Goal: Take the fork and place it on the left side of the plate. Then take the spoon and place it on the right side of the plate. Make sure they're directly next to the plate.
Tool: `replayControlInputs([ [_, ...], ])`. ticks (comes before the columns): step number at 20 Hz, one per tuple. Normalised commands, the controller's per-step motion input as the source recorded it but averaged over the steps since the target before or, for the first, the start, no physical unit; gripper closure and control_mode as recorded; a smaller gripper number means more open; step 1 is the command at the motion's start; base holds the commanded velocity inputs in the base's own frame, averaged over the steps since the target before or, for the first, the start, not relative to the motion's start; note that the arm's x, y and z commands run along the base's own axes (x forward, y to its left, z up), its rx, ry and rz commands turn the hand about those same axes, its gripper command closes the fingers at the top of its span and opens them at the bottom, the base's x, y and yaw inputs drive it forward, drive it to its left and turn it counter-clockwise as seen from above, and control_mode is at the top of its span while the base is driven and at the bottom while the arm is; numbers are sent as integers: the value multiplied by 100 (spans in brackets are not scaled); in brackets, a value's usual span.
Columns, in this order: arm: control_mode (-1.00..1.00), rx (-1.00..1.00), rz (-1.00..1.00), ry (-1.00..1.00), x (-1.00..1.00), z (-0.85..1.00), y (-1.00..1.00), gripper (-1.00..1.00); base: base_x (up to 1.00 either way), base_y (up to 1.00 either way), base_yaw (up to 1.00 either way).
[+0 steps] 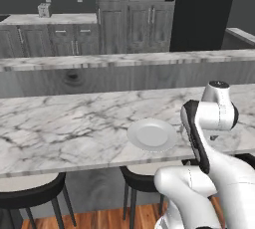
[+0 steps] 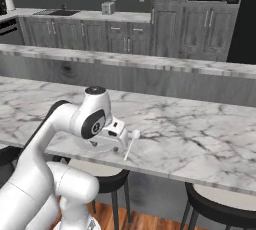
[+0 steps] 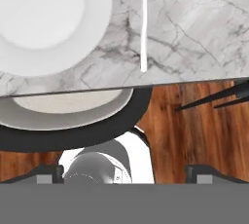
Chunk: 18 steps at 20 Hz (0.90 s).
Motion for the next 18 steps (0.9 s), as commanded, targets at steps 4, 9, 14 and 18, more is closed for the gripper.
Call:
replayControlInputs([
  [4,-100,0,0,-9,-53,32,24,-100,0,0,0],
  [9,-100,0,0,-15,-58,44,19,-100,0,0,0],
  [14,-100,0,0,-22,-47,53,31,-100,0,0,0],
  [18,100,-1,2,-13,-16,25,28,-100,-12,33,3],
])
